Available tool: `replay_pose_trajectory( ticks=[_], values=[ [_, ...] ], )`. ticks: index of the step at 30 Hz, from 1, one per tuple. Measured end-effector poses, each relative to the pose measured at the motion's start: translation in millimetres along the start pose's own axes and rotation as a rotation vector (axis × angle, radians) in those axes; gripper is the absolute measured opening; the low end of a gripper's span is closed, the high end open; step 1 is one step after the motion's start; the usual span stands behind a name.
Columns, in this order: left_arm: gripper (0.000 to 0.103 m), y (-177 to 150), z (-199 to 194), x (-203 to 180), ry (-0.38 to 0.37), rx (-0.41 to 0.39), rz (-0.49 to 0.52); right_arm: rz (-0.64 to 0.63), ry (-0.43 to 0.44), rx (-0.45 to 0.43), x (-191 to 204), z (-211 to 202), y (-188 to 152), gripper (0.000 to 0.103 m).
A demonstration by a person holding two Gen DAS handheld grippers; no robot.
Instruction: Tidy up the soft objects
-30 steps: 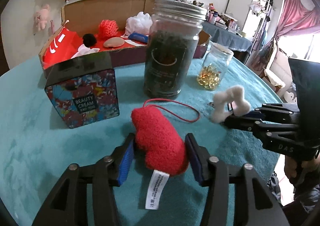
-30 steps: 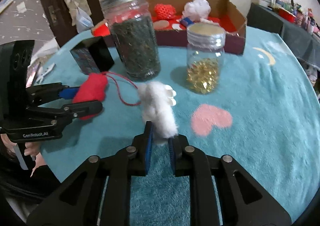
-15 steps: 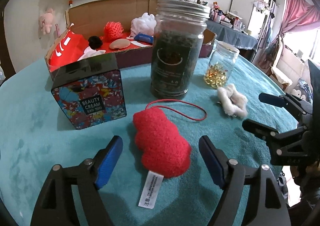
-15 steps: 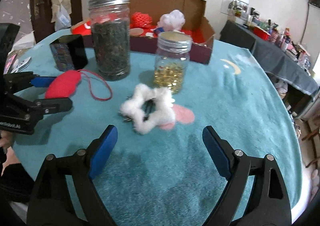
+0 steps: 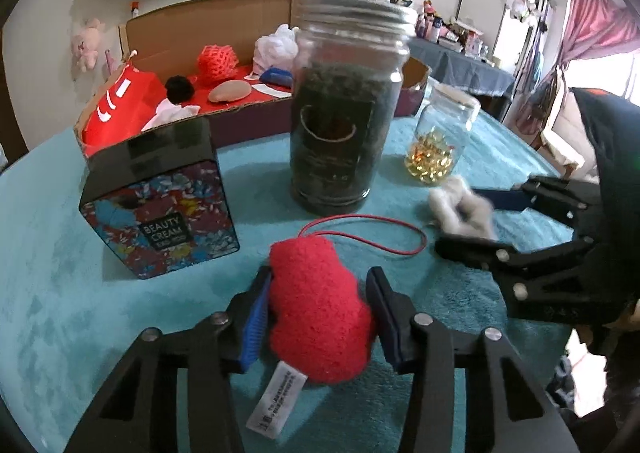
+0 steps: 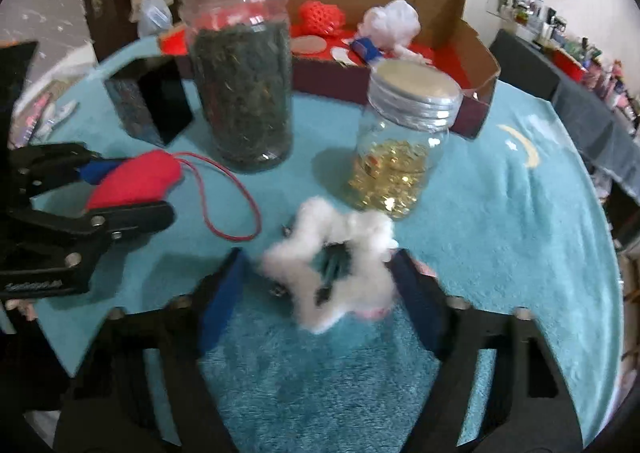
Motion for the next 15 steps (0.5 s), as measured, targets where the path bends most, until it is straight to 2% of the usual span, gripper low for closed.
replay_pose_trajectory(
  ticks=[5, 11, 15],
  values=[
    [0.048, 6, -12, -3, -0.012, -0.032, 0.014, 0.040, 0.062, -0.027, 1, -9, 1, 0.055],
    [0.048, 11, -16, -4, -0.015, -0.045, 0.021, 0.035, 0.075, -0.062, 7, -22, 7, 0.055],
    [0.048, 6, -20, 3, -0.010, -0.048, 0.014, 0.049, 0.079, -0.049, 7, -21, 2, 0.055]
  ],
)
Point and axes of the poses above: each gripper's, at about its wrist camera, not at the fingertips, and z roughly the way its jaws point, x to its left, y to its top, the point moved 10 cm from there along z, roughly the way its jaws point, and after that the axes turned 11 degrees about x, right-handed, at the moved point
